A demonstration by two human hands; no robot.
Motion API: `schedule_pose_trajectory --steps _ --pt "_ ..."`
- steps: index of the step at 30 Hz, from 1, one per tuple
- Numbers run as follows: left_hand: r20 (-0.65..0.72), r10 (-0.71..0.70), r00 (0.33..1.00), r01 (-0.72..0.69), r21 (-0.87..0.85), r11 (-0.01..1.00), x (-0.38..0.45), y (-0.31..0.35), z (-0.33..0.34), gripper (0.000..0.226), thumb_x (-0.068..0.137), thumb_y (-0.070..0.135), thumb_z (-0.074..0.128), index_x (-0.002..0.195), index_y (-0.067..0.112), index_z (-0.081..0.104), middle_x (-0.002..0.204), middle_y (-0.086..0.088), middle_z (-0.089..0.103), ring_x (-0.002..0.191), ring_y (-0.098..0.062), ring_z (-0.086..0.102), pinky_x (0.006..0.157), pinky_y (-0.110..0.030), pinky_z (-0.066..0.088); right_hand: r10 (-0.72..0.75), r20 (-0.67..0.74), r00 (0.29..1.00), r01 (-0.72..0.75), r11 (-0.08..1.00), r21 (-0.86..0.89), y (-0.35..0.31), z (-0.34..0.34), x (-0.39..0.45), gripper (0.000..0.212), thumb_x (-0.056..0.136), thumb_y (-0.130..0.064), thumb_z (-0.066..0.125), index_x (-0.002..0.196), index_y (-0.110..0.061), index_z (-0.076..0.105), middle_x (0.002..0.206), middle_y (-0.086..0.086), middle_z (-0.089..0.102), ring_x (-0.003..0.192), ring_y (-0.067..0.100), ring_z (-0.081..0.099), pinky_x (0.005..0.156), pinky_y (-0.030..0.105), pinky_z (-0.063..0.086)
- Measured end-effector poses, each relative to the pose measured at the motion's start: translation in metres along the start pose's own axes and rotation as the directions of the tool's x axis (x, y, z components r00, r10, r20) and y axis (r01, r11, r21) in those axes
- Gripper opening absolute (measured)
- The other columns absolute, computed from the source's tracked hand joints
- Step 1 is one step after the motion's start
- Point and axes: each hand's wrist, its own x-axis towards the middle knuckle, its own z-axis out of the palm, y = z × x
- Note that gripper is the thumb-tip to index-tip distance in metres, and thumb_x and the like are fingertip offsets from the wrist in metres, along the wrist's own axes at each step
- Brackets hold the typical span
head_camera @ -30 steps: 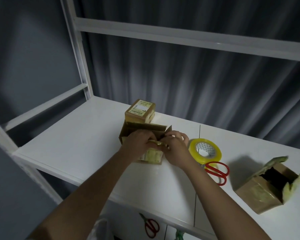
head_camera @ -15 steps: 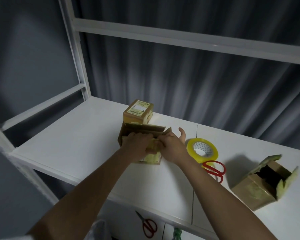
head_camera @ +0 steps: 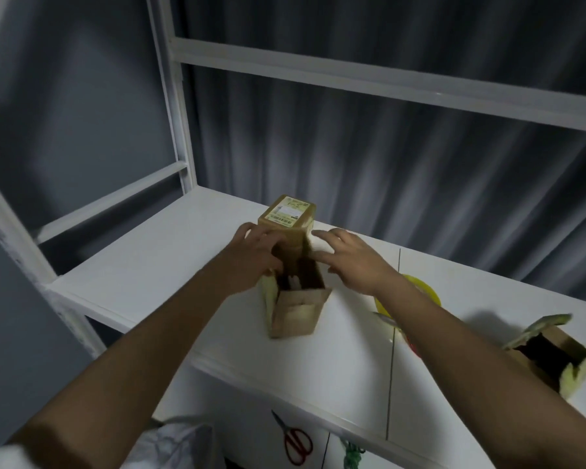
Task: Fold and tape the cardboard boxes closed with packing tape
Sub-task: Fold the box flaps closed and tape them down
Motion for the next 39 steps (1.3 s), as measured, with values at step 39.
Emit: schedule_pose_trajectory --steps 39 --pt "-0.183 -0.506 0.843 0.4 -0.416 0.817 0.029 0.067 0.035 0.01 0.09 0.032 0.06 0.086 0.024 0.065 0.082 0.001 0.067 0.084 -0.022 0.063 0.094 -0.039 0.035 0.739 -0.297 0.605 -0.488 0.638 0.595 -0.033 0.057 -0.106 0.028 0.078 -0.007 0.057 0.106 -0.005 0.059 0.109 0.01 0.06 0.102 0.027 0.054 0.086 0.032 0.042"
